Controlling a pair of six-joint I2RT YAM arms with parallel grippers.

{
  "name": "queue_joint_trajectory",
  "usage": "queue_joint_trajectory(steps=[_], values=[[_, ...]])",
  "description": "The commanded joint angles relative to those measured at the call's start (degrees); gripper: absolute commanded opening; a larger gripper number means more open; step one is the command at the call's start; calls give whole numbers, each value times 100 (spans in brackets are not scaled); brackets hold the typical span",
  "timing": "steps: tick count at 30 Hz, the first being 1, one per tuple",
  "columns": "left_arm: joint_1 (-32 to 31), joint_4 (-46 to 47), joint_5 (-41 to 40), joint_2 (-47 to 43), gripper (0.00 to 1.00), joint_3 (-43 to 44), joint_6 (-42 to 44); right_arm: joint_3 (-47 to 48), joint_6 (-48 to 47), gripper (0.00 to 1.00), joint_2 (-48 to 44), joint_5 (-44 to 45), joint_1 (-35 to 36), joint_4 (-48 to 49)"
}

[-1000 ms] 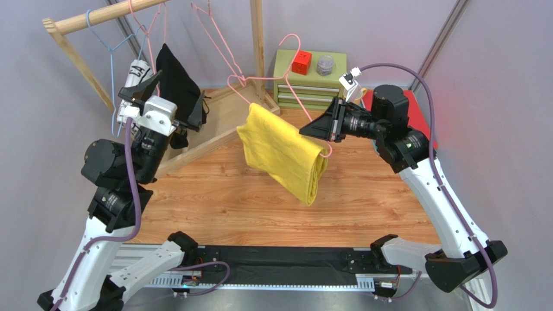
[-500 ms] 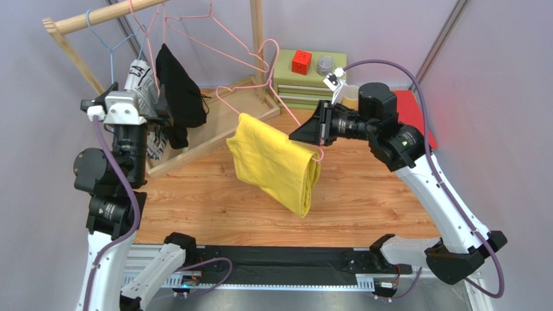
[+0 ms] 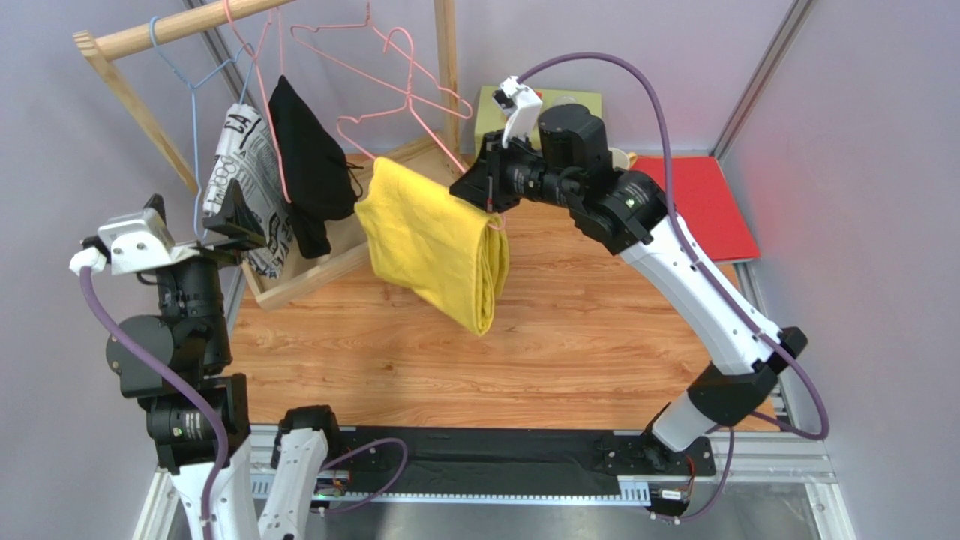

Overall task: Place the trousers on the hanger
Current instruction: Hang the hanger with trousers onto the clothesline

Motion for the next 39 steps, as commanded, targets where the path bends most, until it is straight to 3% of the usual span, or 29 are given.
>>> queue_joint_trajectory(steps=[1, 13, 20, 28, 32, 39], values=[[213, -393, 321, -286, 100, -191, -494, 1118, -393, 0, 324, 528, 70, 1451], [213, -657, 365, 179, 99, 195, -388, 2428, -446, 0, 1520, 387, 132, 2075], [213, -587, 409, 241, 100, 195, -441, 2350, -455, 0, 1740, 343, 132, 2690], [213, -622, 321, 267, 100, 239, -370, 2710, -806, 0, 2241, 1204, 167, 3095], [213, -613, 304, 311, 100, 266, -300, 2640, -1052, 0, 2180, 1617, 167, 3034], [205, -586, 426, 364, 100, 196, -361, 1919, -1360, 0, 1530, 1494, 176, 3034]])
